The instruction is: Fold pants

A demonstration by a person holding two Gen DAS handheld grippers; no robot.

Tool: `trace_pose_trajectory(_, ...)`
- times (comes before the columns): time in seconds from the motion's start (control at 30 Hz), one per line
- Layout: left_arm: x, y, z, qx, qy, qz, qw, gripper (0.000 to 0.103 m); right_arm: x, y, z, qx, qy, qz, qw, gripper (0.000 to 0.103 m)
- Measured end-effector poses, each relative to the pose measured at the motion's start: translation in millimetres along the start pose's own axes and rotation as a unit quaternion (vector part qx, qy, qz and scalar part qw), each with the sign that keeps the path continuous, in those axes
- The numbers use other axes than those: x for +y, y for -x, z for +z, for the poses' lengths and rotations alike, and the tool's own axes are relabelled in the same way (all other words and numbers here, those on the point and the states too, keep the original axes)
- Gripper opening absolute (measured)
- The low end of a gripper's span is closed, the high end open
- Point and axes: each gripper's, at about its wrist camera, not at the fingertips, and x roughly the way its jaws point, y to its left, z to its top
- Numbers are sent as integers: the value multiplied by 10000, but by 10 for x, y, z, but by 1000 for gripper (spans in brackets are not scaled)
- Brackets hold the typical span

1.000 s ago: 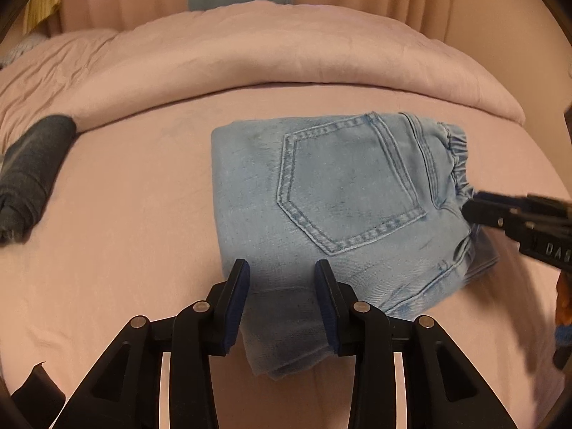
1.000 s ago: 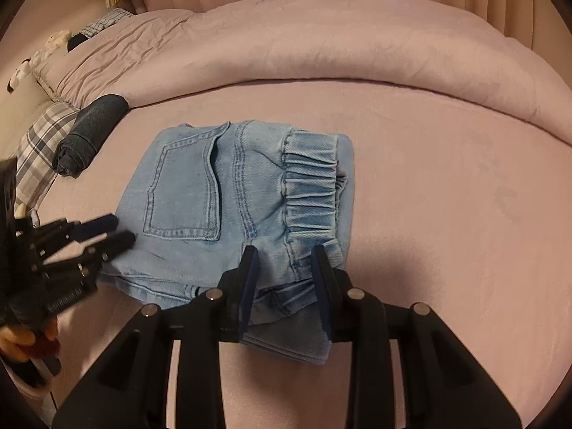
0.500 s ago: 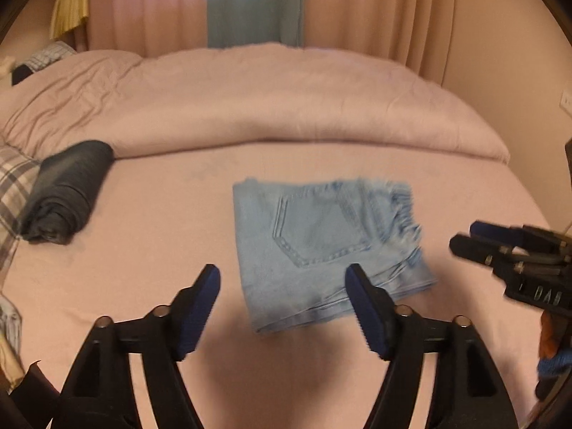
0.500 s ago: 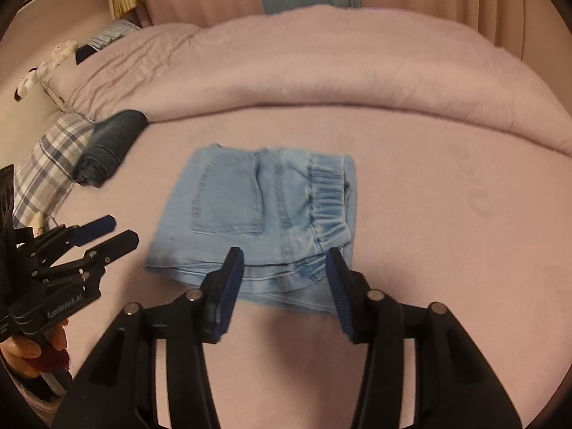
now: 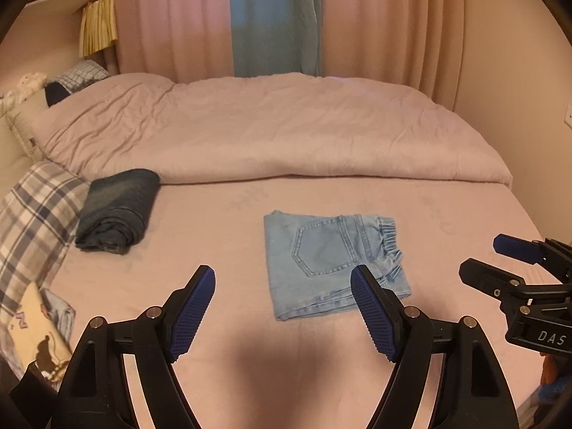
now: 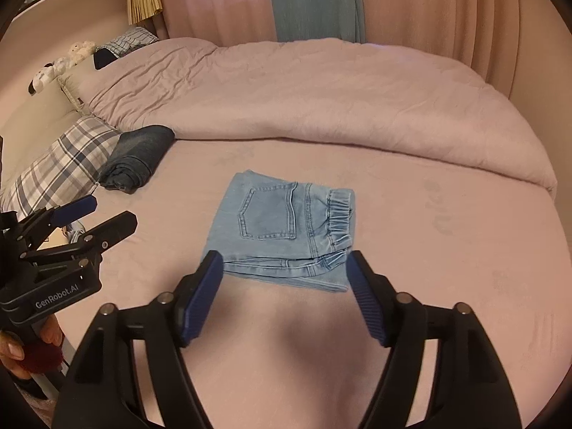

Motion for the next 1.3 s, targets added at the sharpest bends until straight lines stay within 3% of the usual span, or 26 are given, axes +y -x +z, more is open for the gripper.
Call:
trace_pose_trajectory(0.17, -14, 191, 75, -67, -5, 97, 9999, 78, 50, 218, 78, -26, -25, -32, 10000, 80)
trace_pose_trajectory(0.47, -63, 379, 140, -85, 0, 104, 9999, 78, 128, 527, 130, -140, 48, -91, 9998, 80)
trace_pose_trajectory(1.3, -219, 525, 115, -142, -130, 159, 9997, 78, 161, 693, 115, -263, 121, -97, 9995, 81)
